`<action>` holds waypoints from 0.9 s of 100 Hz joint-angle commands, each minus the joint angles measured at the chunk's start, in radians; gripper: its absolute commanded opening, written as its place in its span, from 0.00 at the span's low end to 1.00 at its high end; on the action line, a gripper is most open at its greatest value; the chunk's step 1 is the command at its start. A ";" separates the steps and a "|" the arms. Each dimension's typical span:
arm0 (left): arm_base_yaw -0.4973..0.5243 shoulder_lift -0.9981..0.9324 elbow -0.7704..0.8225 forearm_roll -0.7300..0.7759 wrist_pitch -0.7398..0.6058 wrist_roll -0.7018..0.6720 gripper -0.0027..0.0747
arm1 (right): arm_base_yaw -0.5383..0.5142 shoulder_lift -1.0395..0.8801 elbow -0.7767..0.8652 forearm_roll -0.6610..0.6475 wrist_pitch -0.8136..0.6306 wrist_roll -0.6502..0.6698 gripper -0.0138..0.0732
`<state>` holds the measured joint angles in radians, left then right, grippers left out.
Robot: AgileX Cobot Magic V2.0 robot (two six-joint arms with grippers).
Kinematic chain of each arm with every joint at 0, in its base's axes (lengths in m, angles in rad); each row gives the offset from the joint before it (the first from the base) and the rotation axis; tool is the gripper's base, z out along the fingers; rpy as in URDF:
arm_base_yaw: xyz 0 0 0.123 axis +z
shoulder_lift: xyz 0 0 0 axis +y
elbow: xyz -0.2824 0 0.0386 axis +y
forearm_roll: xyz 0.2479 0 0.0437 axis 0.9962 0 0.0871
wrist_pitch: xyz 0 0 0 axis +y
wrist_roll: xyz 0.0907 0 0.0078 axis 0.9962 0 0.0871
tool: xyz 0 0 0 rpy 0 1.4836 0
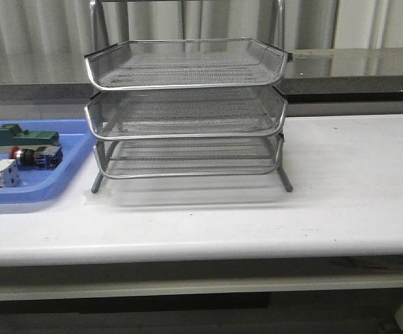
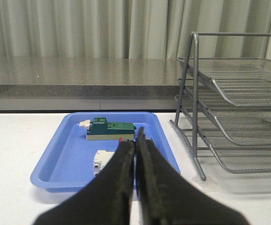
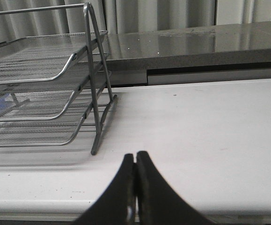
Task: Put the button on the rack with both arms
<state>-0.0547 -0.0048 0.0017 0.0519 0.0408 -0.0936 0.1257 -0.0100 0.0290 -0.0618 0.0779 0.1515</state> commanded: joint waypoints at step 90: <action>0.007 -0.033 0.046 -0.008 -0.081 -0.008 0.04 | -0.006 -0.019 -0.020 -0.007 -0.155 0.000 0.08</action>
<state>-0.0547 -0.0048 0.0017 0.0519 0.0408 -0.0936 0.1257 -0.0100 0.0290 -0.0618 0.0453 0.1515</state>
